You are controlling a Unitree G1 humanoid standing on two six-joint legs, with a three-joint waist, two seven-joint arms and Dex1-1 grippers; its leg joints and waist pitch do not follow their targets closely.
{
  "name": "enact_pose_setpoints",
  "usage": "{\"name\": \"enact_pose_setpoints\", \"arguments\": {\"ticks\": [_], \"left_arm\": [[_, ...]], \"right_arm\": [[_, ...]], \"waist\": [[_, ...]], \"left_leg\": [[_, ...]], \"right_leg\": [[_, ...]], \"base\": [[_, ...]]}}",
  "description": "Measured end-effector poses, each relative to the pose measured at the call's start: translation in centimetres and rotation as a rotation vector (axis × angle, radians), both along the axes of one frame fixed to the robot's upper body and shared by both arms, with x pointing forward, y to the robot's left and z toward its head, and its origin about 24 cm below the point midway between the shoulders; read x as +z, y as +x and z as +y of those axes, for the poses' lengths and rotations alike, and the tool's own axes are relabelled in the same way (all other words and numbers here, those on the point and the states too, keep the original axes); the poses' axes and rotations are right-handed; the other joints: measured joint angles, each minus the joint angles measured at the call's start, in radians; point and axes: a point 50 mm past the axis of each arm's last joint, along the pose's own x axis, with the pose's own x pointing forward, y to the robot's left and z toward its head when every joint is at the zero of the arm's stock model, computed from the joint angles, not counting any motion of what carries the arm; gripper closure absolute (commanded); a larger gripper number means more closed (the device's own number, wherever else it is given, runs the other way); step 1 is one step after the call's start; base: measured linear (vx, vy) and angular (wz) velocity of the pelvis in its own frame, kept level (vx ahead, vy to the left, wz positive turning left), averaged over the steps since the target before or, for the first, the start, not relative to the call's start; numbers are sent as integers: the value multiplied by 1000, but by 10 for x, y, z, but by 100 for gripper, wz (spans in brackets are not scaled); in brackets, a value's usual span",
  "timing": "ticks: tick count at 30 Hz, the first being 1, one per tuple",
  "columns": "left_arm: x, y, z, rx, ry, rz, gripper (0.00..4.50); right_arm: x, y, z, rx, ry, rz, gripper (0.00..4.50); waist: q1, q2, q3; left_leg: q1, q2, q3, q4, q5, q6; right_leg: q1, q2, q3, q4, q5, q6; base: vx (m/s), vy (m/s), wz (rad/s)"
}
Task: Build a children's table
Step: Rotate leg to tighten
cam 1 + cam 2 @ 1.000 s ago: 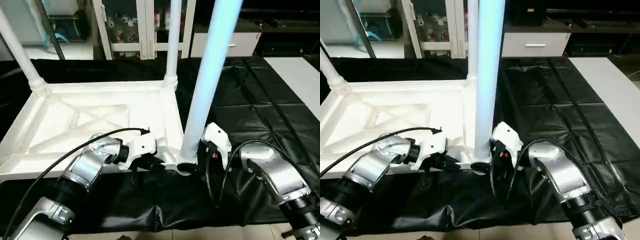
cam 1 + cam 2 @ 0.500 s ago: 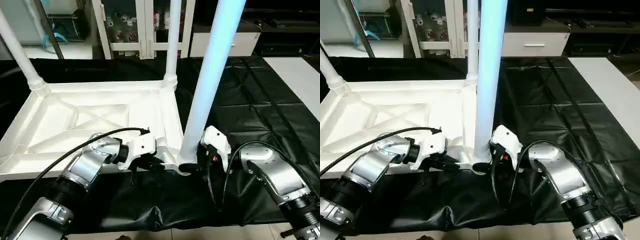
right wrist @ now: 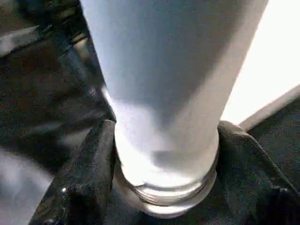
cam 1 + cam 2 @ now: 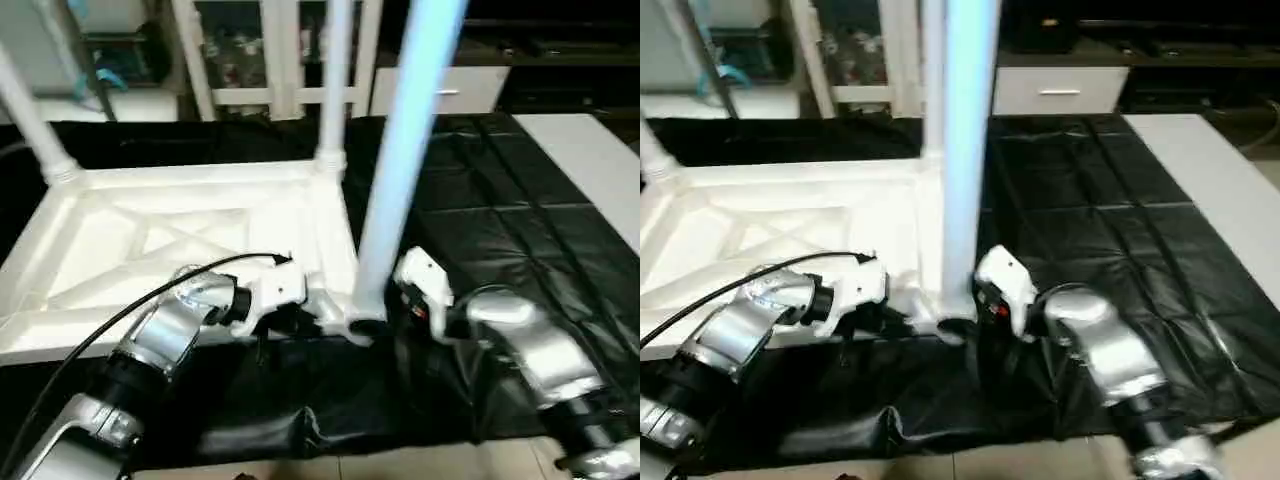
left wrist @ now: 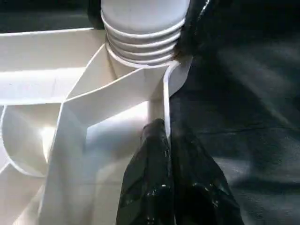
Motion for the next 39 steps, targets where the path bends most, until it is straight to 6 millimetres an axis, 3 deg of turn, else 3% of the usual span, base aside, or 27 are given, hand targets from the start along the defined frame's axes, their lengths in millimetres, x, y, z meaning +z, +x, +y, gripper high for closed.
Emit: {"name": "enact_pose_setpoints", "arguments": {"ticks": [7,15,19,20,21,24,28,32,36,39], "left_arm": [[-5,19,-17,200,-18,-52,450],[-6,41,-47,418,-17,-127,450],[-4,45,-52,431,-19,-144,450],[-4,45,-52,429,-21,-147,450],[-3,45,-52,426,-22,-151,450],[-3,45,-51,424,-22,-156,450],[-4,46,-45,419,-18,-163,450],[-4,44,-37,390,-16,-157,450],[-2,31,-23,241,-36,-95,450],[-1,22,-19,138,-46,-55,450]], "right_arm": [[-10,24,23,-364,61,-16,181],[-10,51,52,-750,54,-38,182],[-9,55,54,-795,76,-52,182],[-9,55,53,-796,86,-54,182],[-9,55,53,-792,93,-57,147],[-9,54,52,-777,116,-61,106],[-6,49,48,-712,177,-66,77],[5,44,43,-562,177,-126,33],[16,27,15,-332,130,-101,4],[17,16,7,-202,79,-77,4]], "waist": [[-29,-3,3],[-34,-2,3],[-29,-2,3],[-26,-2,3],[-23,-2,3],[-22,-1,4],[-25,2,7],[-27,4,8],[-11,5,8],[8,5,8]], "left_leg": [[7,0,0,-1,2,-3],[7,-2,1,-2,2,-3],[6,-3,2,-4,1,-2],[6,-3,3,-5,1,-2],[6,-3,3,-6,1,-2],[6,-2,3,-6,1,-2],[7,-2,3,-6,1,-2],[7,-1,2,-9,1,-2],[8,0,2,-13,1,-2],[8,0,3,-14,1,-3]], "right_leg": [[2,0,1,-7,7,-6],[1,0,4,-11,12,-7],[0,0,6,-11,12,-7],[0,0,6,-12,12,-7],[-1,0,6,-12,12,-7],[-1,1,5,-11,12,-6],[-2,1,6,-11,12,-6],[-2,2,6,-12,12,-5],[-2,3,5,-12,9,1],[-2,3,4,-13,8,0]], "base": [[-15,0,-2],[0,0,0],[0,0,0],[0,0,0],[0,0,0],[0,0,0],[0,0,0],[0,0,0],[0,0,0],[0,0,0]]}}
